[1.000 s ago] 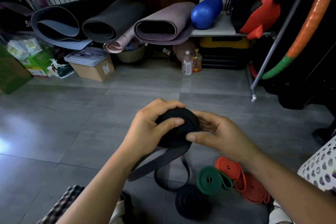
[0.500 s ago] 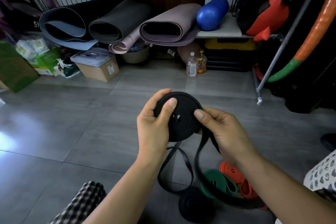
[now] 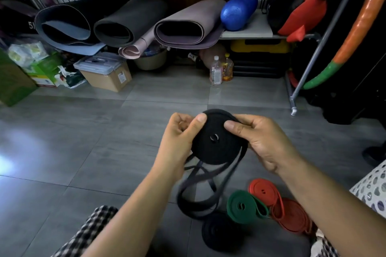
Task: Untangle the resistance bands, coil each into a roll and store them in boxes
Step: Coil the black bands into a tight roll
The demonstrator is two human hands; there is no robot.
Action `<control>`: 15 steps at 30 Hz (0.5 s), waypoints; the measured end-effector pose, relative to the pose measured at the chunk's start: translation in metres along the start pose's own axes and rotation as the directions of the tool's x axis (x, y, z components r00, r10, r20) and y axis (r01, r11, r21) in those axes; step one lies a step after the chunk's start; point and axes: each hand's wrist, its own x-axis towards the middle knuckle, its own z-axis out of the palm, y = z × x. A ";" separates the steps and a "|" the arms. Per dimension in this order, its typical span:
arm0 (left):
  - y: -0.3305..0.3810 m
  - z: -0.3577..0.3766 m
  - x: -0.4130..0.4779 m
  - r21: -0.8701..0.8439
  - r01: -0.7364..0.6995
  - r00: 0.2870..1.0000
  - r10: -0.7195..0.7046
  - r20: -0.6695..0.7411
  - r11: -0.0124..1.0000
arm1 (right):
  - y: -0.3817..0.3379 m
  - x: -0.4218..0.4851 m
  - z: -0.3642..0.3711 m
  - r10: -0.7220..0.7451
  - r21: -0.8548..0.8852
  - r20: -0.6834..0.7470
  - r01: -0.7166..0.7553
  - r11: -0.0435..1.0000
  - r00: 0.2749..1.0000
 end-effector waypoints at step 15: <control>-0.005 0.036 -0.014 -0.483 0.051 0.976 -0.147 -0.163 0.874 | 0.021 -0.012 0.022 -0.150 0.189 -0.147 0.177 0.966 0.978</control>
